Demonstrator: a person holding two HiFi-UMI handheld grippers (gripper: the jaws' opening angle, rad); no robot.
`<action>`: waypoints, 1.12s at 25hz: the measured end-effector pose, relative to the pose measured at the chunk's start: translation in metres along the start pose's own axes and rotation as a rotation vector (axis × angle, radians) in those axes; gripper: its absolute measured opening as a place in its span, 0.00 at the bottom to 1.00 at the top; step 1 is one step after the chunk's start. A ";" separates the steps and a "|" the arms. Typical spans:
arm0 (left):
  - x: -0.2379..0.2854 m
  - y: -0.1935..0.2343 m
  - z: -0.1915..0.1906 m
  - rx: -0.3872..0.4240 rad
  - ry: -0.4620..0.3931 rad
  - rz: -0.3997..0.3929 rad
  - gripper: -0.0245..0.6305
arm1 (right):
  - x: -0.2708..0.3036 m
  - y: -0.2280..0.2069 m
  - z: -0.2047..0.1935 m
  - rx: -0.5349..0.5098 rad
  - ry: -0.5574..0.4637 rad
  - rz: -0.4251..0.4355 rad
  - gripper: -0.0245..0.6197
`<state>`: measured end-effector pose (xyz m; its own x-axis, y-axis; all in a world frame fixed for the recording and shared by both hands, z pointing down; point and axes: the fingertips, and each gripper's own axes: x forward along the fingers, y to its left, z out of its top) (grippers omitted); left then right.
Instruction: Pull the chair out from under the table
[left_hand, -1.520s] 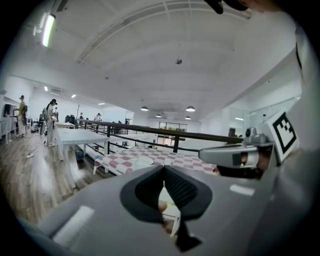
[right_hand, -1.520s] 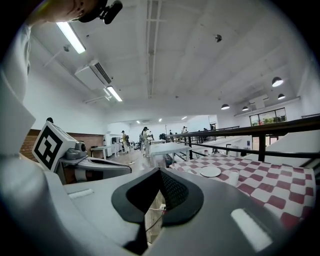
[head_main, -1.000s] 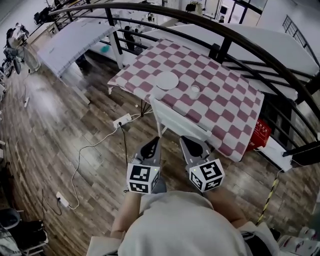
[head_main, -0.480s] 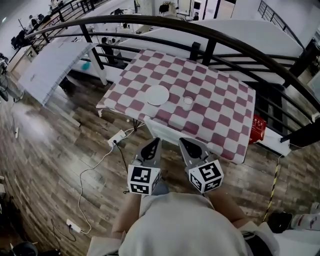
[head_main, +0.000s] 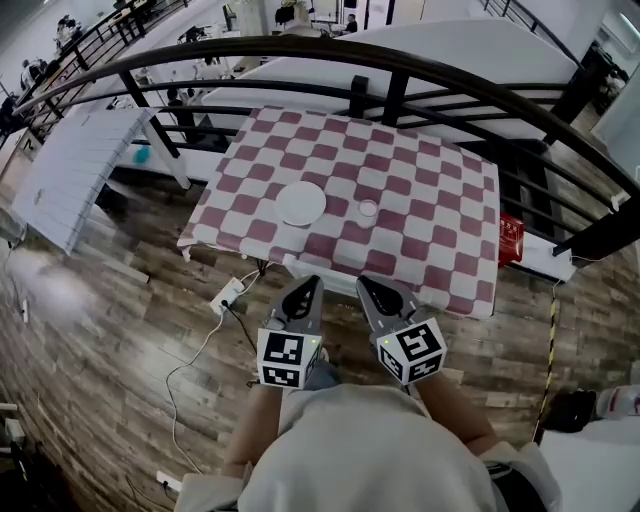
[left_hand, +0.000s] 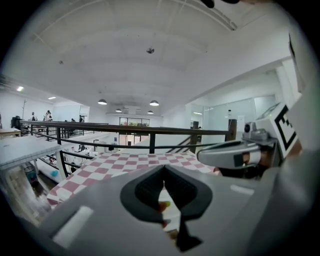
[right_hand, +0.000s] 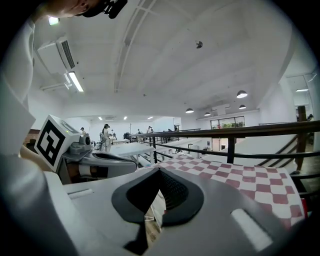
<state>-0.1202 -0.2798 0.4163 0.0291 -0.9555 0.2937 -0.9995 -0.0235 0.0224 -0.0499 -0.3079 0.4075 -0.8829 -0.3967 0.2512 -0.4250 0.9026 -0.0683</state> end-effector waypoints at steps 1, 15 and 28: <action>0.003 0.002 -0.001 0.007 0.003 -0.013 0.05 | 0.002 -0.002 -0.002 0.000 0.005 -0.014 0.04; 0.055 0.012 -0.013 0.090 0.068 -0.207 0.05 | 0.023 -0.032 -0.031 -0.042 0.084 -0.186 0.04; 0.083 0.009 -0.040 0.169 0.147 -0.323 0.05 | 0.034 -0.044 -0.069 -0.160 0.264 -0.202 0.04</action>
<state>-0.1258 -0.3474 0.4787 0.3316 -0.8389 0.4316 -0.9266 -0.3755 -0.0180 -0.0475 -0.3493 0.4858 -0.6936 -0.5317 0.4860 -0.5306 0.8334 0.1545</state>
